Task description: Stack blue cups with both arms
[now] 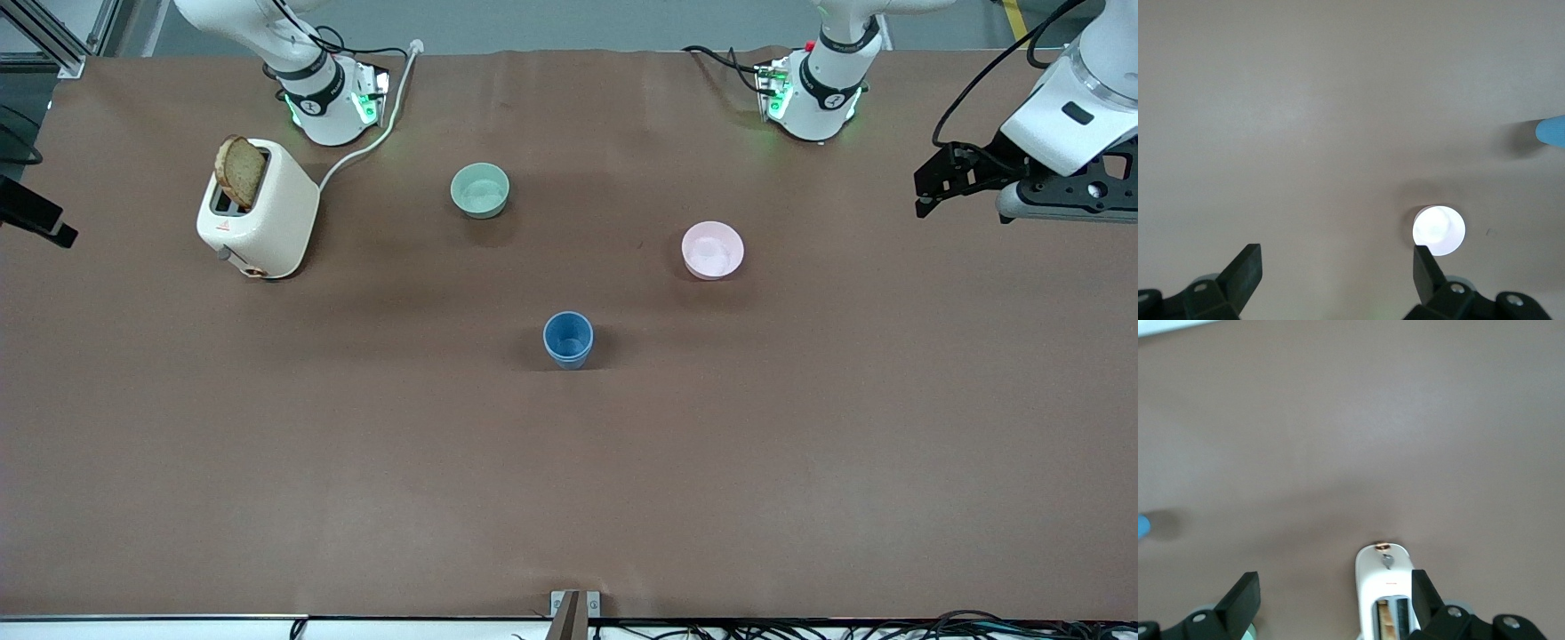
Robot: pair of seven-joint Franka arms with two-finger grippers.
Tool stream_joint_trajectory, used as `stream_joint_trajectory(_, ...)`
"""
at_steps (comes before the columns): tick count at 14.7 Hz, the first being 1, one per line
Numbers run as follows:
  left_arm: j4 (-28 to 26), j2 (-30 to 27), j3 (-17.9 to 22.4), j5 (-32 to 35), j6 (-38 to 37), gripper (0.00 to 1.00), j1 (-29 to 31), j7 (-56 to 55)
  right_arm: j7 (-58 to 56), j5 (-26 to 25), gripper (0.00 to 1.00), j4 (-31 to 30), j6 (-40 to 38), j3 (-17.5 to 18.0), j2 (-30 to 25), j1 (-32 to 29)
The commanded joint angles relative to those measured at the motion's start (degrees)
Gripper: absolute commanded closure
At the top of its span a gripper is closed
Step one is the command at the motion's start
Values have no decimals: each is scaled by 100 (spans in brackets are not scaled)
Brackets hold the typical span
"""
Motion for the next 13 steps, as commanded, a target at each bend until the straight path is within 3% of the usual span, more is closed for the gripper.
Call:
stream_joint_trajectory(1, -15, -47, 3, -19, 12, 0, -6, 99, -353, -29, 0, -43, -86, 600, -35, -807)
stream_joint_trajectory(3, 63, -30, -6, -11, 3, 0, -6, 117, -327, -56, 0, -51, -165, 1724, -53, -1800)
stream_joint_trajectory(4, 108, -21, -6, -2, -14, 0, -15, 117, -275, -108, 0, -60, -218, 1921, -79, -1943)
stream_joint_trajectory(13, 319, 93, 3, 33, -23, 0, 2, 117, 227, -126, 0, -561, 81, 1949, -404, -1848)
